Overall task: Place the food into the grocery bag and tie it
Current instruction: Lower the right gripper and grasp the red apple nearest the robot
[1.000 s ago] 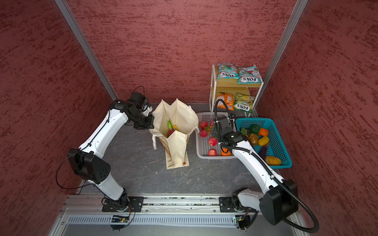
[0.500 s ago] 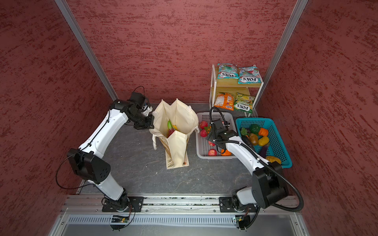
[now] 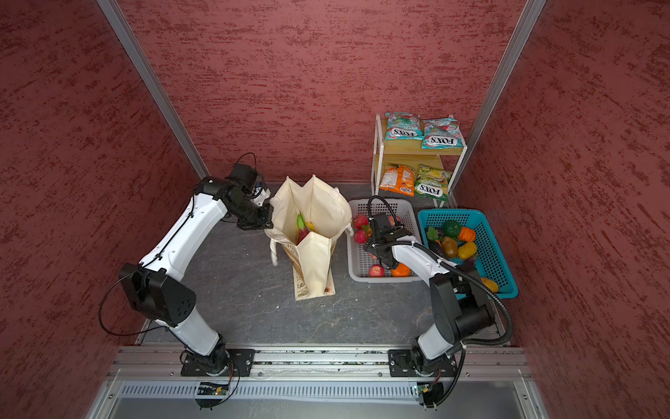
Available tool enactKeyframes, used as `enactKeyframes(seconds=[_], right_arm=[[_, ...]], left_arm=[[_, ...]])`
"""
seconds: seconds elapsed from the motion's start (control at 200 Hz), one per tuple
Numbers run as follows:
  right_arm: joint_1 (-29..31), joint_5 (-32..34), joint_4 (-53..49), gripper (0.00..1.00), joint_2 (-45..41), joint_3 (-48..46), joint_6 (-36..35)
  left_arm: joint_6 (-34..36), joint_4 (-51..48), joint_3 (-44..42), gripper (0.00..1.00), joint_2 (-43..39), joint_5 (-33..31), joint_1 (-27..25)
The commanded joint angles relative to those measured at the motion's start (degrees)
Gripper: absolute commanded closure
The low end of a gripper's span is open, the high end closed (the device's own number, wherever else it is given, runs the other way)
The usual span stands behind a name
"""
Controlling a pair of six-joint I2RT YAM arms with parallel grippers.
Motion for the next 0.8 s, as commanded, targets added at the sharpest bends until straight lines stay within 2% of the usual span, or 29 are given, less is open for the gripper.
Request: enactKeyframes(seconds=[0.0, 0.431, 0.797], right_arm=[[-0.65, 0.05, 2.42, 0.13, 1.47, 2.12, 2.50], [-1.60, 0.80, 5.59, 0.17, 4.61, 3.07, 3.16], [-1.80, -0.96, 7.12, 0.27, 6.82, 3.60, 3.97]], left_arm=[[1.07, 0.71, 0.20, 1.00, 0.38, 0.75, -0.03], [0.59, 1.32, -0.10, 1.00, 0.09, 0.71, -0.03], [0.37, 1.68, -0.51, 1.00, 0.11, 0.72, -0.03]])
